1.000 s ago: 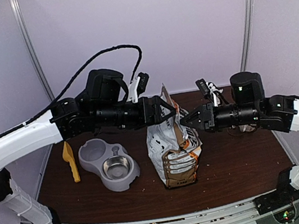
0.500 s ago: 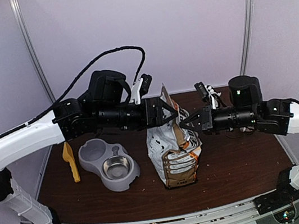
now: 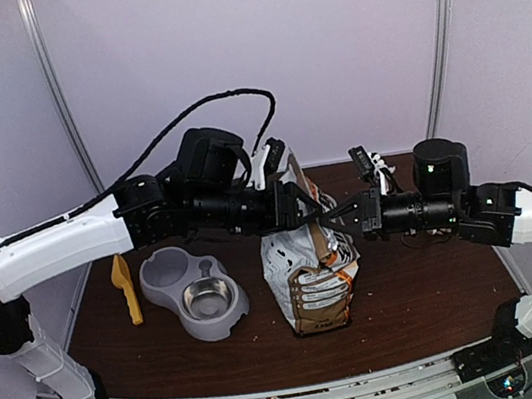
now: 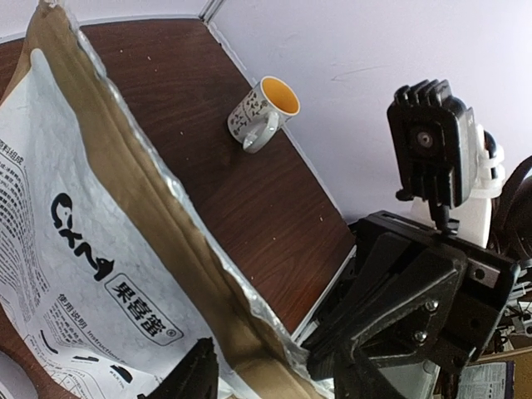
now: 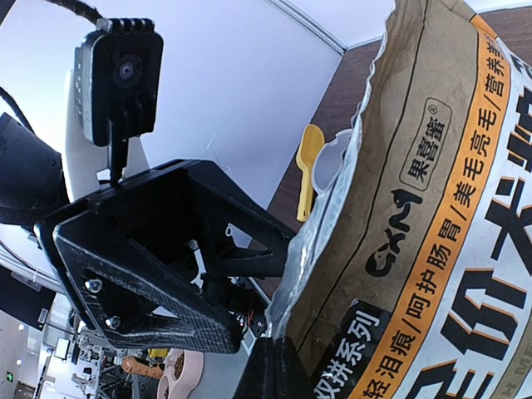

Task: Serve the pet food
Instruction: Open the seal of the pet food bag.

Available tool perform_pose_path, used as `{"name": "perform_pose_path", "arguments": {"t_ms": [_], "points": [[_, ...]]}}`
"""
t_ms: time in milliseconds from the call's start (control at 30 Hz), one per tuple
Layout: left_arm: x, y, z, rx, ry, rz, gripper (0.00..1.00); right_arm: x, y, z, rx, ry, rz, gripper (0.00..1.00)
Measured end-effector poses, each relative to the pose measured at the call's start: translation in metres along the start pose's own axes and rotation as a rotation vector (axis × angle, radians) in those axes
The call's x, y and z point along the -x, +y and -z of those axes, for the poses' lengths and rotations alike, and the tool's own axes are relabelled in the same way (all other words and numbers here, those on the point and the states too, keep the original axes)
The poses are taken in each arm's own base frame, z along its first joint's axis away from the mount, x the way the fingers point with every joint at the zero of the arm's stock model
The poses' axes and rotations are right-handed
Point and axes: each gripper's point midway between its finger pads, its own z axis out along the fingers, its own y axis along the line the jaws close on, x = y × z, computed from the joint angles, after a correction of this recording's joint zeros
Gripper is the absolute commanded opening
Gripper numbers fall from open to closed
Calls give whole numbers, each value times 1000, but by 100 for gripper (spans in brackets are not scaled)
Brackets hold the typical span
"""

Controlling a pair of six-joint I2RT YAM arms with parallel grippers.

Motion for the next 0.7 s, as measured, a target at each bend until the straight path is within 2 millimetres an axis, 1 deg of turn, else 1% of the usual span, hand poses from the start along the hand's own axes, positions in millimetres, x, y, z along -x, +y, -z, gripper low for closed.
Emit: {"name": "perform_pose_path", "arguments": {"t_ms": [167, 533, 700], "points": [[3, -2, -1, -3, -4, 2, 46, 0, 0, 0, 0, 1, 7, 0], [1, 8, -8, 16, 25, 21, 40, -1, -1, 2, -7, 5, 24, 0], [0, 10, -8, 15, 35, 29, 39, -2, -2, 2, -13, 9, 33, 0]]}}
